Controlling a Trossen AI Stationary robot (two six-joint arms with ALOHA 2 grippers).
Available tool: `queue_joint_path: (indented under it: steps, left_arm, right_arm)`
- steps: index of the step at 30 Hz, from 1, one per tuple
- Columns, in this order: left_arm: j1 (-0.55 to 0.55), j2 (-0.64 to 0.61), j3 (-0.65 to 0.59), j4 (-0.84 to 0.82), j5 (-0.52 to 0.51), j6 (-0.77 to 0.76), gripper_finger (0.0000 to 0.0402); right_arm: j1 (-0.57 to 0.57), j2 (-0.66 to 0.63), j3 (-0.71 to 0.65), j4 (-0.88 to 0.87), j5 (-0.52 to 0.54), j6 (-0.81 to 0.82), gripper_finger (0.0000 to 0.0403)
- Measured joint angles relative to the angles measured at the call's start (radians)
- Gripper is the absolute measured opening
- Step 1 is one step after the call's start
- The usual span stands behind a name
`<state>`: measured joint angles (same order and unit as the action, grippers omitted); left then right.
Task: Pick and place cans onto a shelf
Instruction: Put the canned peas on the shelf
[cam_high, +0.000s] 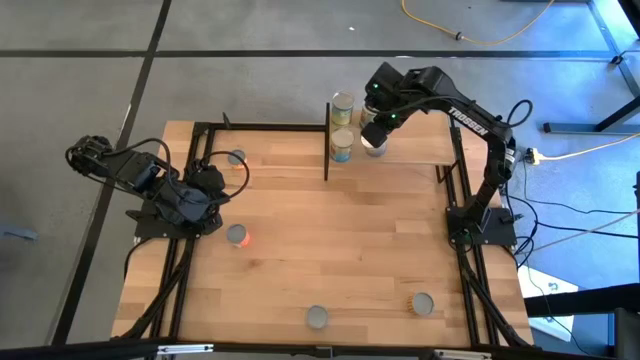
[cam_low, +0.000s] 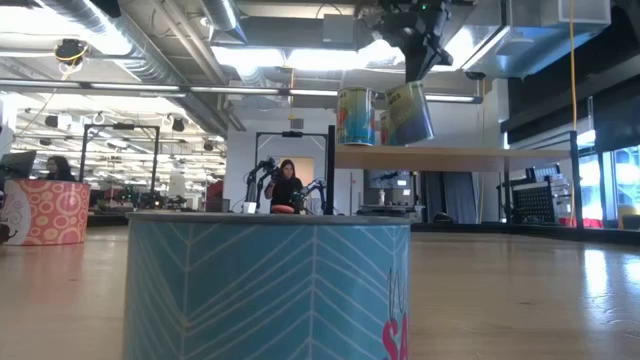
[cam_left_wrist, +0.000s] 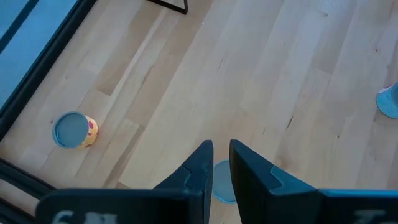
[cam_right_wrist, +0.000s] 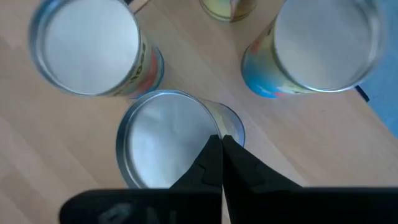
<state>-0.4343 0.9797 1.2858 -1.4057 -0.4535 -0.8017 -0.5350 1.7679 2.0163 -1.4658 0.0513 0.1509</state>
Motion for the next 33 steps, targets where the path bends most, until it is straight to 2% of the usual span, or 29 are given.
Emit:
queue_joint_path:
  steps: [7,20,28,33]
  left_arm:
    - [0.000,0.000,0.000,0.000,0.000,0.000,0.0047]
    - [0.000,0.000,0.000,0.001,-0.001,0.000,0.0047]
    - [0.000,0.000,0.000,0.001,-0.001,0.000,0.0047]
    - [0.000,0.000,0.000,0.001,-0.001,0.000,0.0047]
  right_arm:
    - [0.000,-0.001,-0.057,0.027,-0.020,-0.003,0.0000]
    - [-0.012,-0.001,-0.058,0.035,0.008,-0.027,0.0000]
    - [-0.012,-0.001,-0.058,0.039,0.013,-0.030,0.0030]
    - [-0.011,-0.001,-0.058,0.046,0.093,-0.030,0.0035]
